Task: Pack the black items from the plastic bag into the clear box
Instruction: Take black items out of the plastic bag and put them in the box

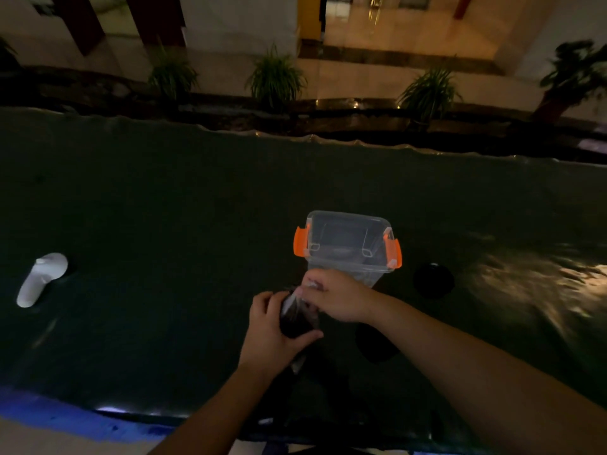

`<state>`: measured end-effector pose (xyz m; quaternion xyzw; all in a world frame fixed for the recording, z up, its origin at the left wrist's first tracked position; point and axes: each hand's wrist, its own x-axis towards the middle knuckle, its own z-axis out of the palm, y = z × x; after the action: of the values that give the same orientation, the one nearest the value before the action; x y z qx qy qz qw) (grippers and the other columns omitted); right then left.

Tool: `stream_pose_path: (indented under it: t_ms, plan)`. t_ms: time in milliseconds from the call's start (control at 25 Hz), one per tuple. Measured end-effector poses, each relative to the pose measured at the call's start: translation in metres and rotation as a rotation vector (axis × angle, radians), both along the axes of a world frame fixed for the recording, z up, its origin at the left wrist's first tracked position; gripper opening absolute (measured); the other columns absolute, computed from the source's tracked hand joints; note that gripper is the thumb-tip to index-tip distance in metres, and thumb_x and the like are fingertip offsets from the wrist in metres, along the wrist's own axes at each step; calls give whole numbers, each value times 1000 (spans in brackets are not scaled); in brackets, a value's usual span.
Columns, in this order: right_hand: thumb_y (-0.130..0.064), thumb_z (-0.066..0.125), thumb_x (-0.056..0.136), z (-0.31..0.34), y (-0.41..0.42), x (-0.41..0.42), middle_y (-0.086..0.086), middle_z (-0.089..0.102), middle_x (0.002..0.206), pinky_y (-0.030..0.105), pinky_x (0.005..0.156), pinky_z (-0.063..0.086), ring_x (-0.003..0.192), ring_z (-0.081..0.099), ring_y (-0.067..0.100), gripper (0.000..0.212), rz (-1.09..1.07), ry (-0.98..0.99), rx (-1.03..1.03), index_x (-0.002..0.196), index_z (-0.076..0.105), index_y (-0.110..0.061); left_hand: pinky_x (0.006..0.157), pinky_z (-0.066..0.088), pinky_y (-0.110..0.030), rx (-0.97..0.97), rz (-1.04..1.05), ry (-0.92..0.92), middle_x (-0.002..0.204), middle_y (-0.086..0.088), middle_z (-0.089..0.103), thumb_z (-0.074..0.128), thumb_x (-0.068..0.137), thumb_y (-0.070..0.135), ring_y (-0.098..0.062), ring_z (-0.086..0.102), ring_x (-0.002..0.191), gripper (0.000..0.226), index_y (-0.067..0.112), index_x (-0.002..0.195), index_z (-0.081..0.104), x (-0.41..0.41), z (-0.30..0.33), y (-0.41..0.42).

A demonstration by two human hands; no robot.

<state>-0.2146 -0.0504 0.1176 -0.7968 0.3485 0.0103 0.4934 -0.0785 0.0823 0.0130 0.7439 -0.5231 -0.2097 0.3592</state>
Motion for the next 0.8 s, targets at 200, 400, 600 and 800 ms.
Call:
stream_pose_path:
  t_ms: [200, 400, 600, 800]
  plan:
    - [-35, 67, 92, -11, 7, -22, -5, 72, 96, 38, 81, 60, 88, 70, 5, 3, -60, -85, -36, 95, 68, -33, 105, 36, -28, -84, -35, 8, 137, 13, 45, 63, 84, 59, -5, 40, 131, 34, 39, 112, 61, -12, -4, 23]
    - [-22, 75, 90, -11, 16, -28, -5, 73, 105, 30, 81, 59, 99, 70, 4, 19, -109, -202, 39, 105, 69, -32, 99, 44, -22, -85, -144, 74, 120, 15, 66, 68, 92, 34, 6, 53, 118, 30, 30, 122, 68, -2, 25, 4]
    - [-13, 80, 87, -10, 21, -31, -3, 73, 115, 26, 84, 60, 107, 70, 4, 39, -190, -295, 116, 120, 64, -28, 72, 52, -16, -89, -103, 192, 87, 18, 73, 76, 88, 22, 1, 69, 82, 15, 35, 95, 73, -1, 34, -11]
    - [-14, 78, 89, -21, 27, -25, 1, 78, 110, 35, 89, 60, 102, 74, 8, 28, -274, -281, 141, 115, 70, -20, 62, 53, -17, -47, -69, 257, 80, 12, 74, 79, 86, 21, -4, 70, 71, 15, 31, 79, 70, 3, 34, -13]
